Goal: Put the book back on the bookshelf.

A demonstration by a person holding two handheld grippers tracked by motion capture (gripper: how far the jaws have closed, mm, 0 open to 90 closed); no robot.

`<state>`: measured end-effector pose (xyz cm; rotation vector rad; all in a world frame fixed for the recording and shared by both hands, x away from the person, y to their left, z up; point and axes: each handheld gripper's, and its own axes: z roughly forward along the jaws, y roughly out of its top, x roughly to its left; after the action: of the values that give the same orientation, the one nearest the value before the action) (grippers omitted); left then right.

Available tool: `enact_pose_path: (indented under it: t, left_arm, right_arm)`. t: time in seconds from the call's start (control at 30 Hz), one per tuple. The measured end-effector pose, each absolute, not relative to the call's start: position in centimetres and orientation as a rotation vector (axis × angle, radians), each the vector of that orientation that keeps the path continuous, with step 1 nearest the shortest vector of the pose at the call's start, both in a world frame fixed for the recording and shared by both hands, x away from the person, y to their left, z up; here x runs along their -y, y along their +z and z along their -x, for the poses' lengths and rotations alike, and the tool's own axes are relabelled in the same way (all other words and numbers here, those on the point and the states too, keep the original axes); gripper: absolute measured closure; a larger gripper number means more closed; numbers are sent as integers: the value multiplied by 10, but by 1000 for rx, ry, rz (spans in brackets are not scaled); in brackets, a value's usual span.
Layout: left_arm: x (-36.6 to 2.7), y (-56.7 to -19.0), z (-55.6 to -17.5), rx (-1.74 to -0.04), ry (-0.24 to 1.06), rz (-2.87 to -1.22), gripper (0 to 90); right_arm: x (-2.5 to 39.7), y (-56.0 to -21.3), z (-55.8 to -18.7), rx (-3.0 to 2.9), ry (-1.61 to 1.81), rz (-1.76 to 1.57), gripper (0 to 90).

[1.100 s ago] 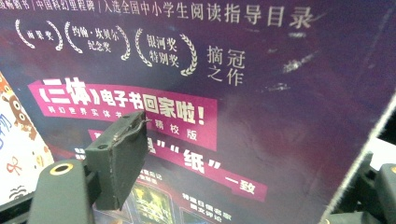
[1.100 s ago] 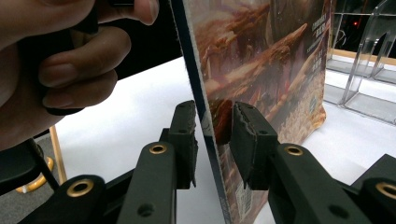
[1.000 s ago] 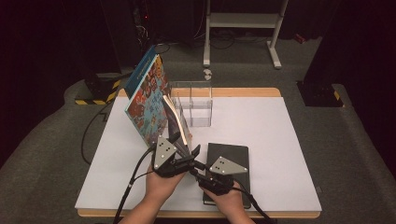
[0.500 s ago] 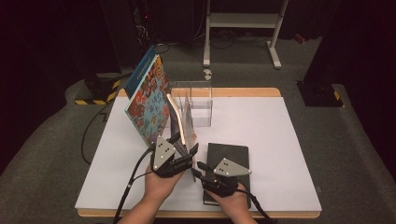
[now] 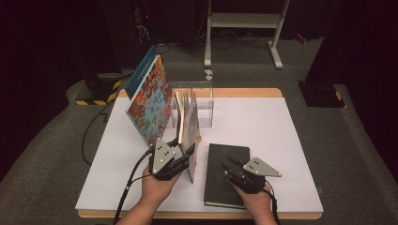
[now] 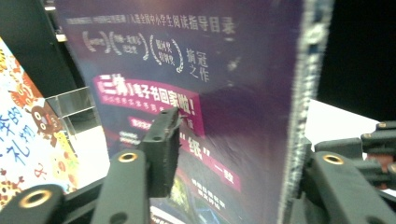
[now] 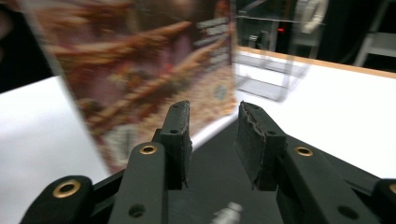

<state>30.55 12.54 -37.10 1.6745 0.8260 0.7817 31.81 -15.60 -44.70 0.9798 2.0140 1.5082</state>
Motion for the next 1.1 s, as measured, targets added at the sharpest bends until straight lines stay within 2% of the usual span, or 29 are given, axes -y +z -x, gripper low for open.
enact_pose_path:
  t: [0.23,0.6,1.1]
  left_arm:
    - [-133,-370,-304,-825,794,-1690,609]
    - [-142,-370,-304,-827,773,-1690,777]
    - [-151,-372,-303,-830,768,-1668,828]
  right_arm:
    - [174,-457,-324,-1972,1467,-1040,631]
    - [182,-463,-322,-1957,1459,-1063,631]
    - [183,-464,-321,-1956,1458,-1069,633]
